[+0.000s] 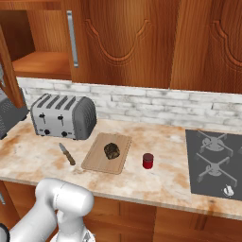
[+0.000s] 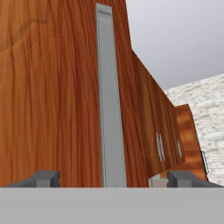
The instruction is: Pick the bread, place it on the cutting board, pick the jam, place it on the counter, and close the cabinet.
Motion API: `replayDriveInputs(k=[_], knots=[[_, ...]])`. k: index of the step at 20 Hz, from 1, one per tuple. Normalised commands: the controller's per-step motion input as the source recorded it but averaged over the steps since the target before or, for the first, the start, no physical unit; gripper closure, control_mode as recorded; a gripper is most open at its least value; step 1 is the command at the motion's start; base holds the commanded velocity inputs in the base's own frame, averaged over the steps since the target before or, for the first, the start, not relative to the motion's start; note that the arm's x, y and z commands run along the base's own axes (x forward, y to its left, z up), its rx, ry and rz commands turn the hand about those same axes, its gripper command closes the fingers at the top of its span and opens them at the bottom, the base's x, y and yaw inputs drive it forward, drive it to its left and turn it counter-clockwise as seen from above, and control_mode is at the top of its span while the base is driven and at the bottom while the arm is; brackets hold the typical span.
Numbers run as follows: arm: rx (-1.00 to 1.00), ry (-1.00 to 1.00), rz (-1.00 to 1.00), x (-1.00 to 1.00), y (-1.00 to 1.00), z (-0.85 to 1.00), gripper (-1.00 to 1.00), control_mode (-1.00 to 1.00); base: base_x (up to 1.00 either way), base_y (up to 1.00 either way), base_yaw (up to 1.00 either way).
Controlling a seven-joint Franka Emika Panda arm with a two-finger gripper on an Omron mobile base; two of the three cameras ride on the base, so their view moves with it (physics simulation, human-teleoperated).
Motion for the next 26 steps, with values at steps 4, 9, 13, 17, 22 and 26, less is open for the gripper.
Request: replayDriveInputs(k=[4,9,13,17,22,26], knots=[[0.00,0.00,0.01,0.44,-0.31,0.00,-1.00,-1.00,0.00,0.00,0.00],[0.00,0.00,0.03,0.47,-0.35,0.00,-1.00,-1.00,0.00,0.00,0.00],[0.00,0.00,0.05,0.45,-0.39,0.00,-1.00,-1.00,0.00,0.00,0.00],[0.00,0.00,0.05,0.43,-0.42,0.00,-1.00,-1.00,0.00,0.00,0.00],[0.00,0.00,0.07,0.38,-0.46,0.00,-1.00,-1.00,0.00,0.00,0.00],[0.00,0.00,0.08,0.38,-0.44,0.00,-1.00,-1.00,0.00,0.00,0.00]])
